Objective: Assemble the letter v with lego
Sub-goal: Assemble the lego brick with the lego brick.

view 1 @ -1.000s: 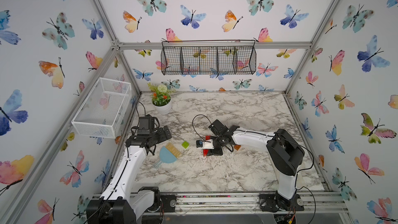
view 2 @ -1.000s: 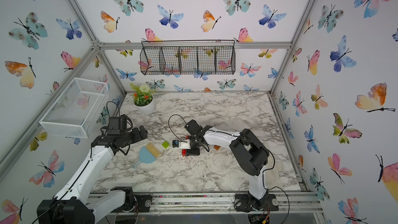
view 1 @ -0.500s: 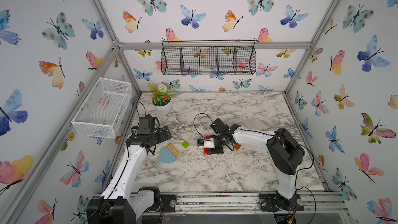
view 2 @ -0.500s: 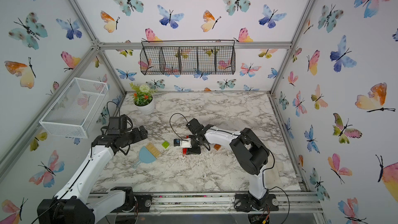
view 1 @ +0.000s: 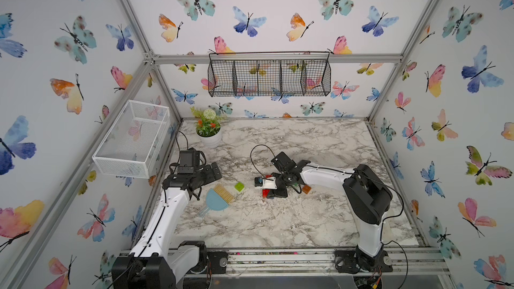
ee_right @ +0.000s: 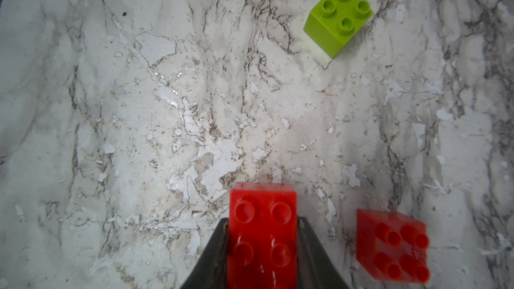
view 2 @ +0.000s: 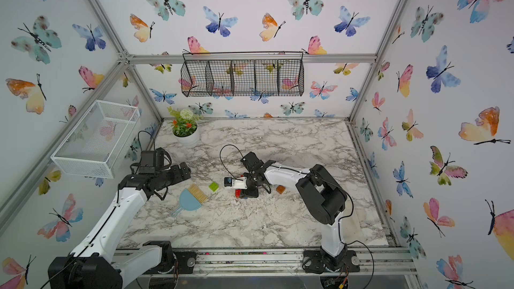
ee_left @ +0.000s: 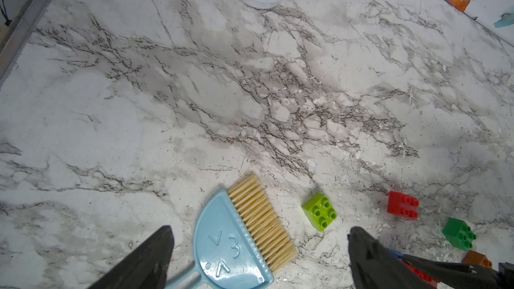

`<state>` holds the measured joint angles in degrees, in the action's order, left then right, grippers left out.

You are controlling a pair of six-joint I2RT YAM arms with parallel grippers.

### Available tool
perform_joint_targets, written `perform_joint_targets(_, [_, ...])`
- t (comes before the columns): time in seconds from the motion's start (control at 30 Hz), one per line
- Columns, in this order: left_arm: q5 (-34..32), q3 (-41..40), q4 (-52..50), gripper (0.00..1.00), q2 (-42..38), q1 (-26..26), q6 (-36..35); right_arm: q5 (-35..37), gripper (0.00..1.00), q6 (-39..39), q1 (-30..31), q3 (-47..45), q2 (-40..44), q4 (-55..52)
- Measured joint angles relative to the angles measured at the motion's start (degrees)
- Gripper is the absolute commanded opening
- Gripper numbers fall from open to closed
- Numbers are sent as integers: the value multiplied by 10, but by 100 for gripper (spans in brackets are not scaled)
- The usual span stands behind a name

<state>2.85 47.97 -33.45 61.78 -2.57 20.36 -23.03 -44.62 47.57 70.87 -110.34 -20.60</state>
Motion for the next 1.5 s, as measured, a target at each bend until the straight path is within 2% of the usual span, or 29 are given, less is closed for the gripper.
perform_joint_targets(0.93, [0, 0, 0, 98, 0, 0, 0, 16, 1, 11, 0, -32, 20, 19])
perform_joint_targets(1.13, [0, 0, 0, 98, 0, 0, 0, 24, 1, 22, 0, -77, 48, 53])
perform_joint_targets(1.5, [0, 0, 0, 98, 0, 0, 0, 44, 1, 49, 14, -89, 50, 81])
